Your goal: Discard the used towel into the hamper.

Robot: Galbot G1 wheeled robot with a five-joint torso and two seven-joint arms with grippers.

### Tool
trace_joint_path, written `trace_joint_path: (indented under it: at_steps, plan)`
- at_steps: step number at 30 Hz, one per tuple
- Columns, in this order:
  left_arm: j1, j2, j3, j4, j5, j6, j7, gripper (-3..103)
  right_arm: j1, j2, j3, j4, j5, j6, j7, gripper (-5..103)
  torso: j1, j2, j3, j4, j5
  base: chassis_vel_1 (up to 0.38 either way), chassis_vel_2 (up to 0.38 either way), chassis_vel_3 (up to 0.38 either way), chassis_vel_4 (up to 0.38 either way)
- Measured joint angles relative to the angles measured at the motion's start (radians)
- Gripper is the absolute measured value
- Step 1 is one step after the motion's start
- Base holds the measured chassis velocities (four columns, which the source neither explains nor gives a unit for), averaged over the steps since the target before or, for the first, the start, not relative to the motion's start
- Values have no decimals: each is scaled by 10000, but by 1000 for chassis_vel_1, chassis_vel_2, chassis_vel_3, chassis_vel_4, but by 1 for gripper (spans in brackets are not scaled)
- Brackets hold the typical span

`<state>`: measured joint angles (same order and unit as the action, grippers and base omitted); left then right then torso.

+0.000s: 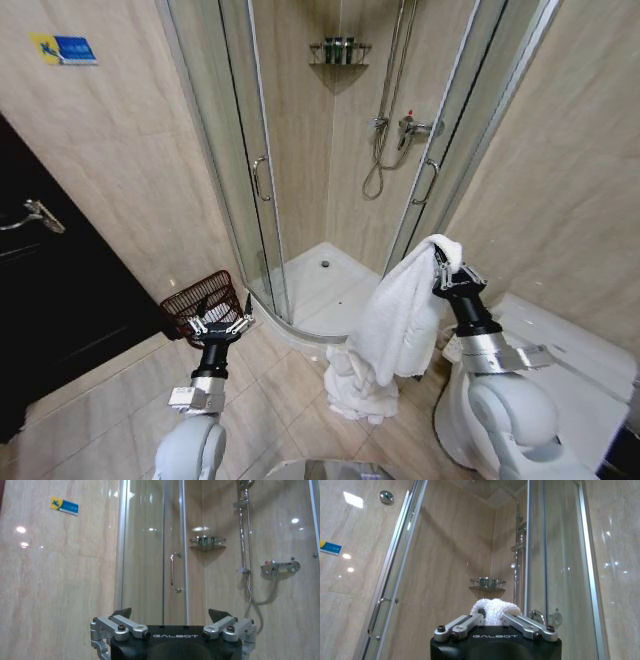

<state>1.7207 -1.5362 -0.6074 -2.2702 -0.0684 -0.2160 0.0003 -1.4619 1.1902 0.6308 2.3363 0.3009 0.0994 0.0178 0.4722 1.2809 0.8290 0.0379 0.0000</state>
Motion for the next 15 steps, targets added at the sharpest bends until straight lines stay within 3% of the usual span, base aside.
trace_joint_path:
  at_steps: [15]
  plan:
    - [100, -126, 351, -277, -156, 271, 7, 100, -56, 59, -243, -31, -321, 126, -244, 2, 0, 0, 0, -1, 0, 0, 0, 0, 0]
